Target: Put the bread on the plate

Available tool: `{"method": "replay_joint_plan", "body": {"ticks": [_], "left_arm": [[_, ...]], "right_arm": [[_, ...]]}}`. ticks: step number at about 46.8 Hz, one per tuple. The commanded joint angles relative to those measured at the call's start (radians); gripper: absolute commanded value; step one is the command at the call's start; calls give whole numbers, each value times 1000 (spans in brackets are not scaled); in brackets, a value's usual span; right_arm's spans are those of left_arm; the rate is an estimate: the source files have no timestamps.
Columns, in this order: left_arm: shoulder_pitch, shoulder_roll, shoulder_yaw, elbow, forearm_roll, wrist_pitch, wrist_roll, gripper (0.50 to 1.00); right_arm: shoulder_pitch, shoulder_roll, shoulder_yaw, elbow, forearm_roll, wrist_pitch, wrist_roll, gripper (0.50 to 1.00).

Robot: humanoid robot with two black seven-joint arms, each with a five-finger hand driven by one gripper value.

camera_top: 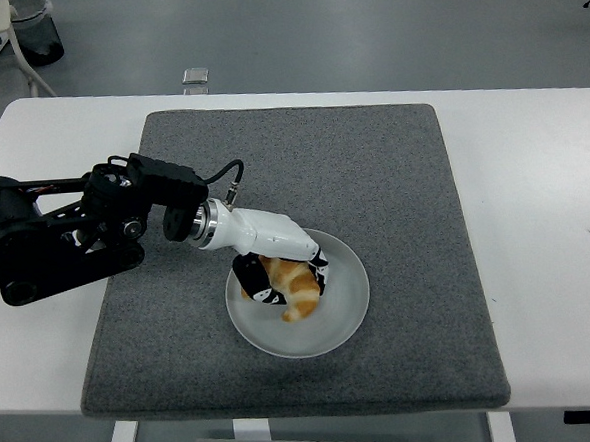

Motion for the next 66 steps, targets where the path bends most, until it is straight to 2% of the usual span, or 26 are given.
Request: {"method": "replay_joint_plan", "body": {"ticks": [1, 5, 10, 12, 30, 43, 57, 66], "left_arm": [[11, -3, -1, 0, -3, 0, 0, 782], [12, -1, -3, 0, -5, 1, 0, 891], [12, -1, -4, 0, -8, 4, 0, 949], [12, -1, -4, 0, -12, 6, 0, 988], [-8, 0, -23, -9, -72, 7, -2, 994], [-27, 4, -93, -10, -149, -2, -2, 994], [-37, 19, -165, 3, -372, 9, -2, 994], [-37, 33, -201, 66, -581, 9, -2, 994]], "right_arm": [[0, 0, 0, 0, 0, 0, 0, 930], [0, 0, 0, 0, 0, 0, 0, 932], [0, 0, 0, 2, 0, 0, 0, 932], [0, 0, 0, 0, 0, 1, 0, 932], [0, 0, 0, 0, 0, 0, 0, 930], [0, 0, 0, 0, 0, 0, 0, 930], [0, 0, 0, 0, 0, 1, 0, 930], [0, 0, 0, 2, 0, 0, 0, 930]]}}
